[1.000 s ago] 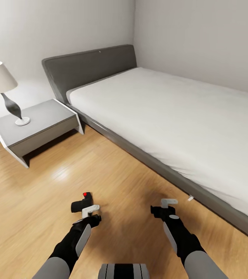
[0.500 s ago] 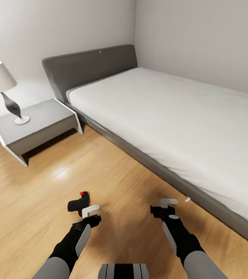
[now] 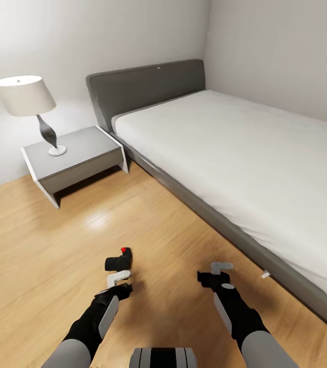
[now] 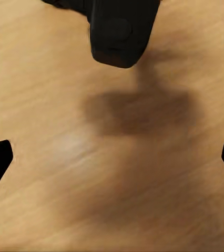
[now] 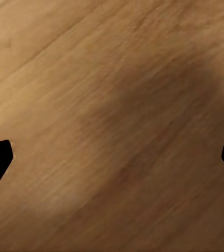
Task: Attach the digital camera to the camera tripod in the bedroom.
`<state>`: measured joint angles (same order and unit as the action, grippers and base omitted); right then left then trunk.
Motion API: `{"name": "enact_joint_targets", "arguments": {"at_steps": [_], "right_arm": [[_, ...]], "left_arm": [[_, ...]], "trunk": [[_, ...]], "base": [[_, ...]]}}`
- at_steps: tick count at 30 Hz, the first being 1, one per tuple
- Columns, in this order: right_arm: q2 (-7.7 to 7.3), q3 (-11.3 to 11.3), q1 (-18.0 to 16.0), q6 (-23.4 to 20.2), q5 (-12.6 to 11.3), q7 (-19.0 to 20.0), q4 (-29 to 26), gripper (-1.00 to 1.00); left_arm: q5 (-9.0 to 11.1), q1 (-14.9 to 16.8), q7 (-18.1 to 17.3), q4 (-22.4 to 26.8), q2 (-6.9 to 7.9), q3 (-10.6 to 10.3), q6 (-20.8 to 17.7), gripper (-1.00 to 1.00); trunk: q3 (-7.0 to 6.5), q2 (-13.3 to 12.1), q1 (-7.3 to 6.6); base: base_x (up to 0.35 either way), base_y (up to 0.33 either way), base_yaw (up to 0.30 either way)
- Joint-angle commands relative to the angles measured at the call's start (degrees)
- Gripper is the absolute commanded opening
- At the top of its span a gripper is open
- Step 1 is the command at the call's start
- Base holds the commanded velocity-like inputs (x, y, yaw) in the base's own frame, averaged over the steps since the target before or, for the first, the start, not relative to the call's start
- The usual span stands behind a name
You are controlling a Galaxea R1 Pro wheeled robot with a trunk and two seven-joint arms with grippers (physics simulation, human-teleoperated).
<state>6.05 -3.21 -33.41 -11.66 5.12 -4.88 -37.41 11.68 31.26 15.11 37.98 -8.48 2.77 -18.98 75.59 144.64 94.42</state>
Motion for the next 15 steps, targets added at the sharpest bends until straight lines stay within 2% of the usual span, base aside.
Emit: {"name": "enact_joint_targets", "arguments": {"at_steps": [1, 10, 15], "right_arm": [[0.06, -0.2, 0.0, -0.4, 0.5, 0.0, -0.1, 1.0], [0.18, -0.2, 0.0, -0.4, 0.5, 0.0, -0.1, 1.0], [0.23, -0.1, 0.0, -0.4, 0.5, 0.0, -0.1, 1.0]], "left_arm": [[0.6, 0.0, 0.3, 0.1, -0.02, 0.1, -0.2, 1.0], [0.4, 0.0, 0.3, -0.1, 0.48, 0.0, -0.1, 1.0], [0.4, 0.0, 0.2, -0.3, 1.15, -0.1, -0.1, 1.0]], "trunk": [[0.04, 0.0, -0.01], [0.04, 0.0, -0.01], [0.04, 0.0, -0.01]], "base": [[0.0, -0.001, 0.276], [0.0, 0.0, 0.277], [0.0, 0.0, 0.151]]}}
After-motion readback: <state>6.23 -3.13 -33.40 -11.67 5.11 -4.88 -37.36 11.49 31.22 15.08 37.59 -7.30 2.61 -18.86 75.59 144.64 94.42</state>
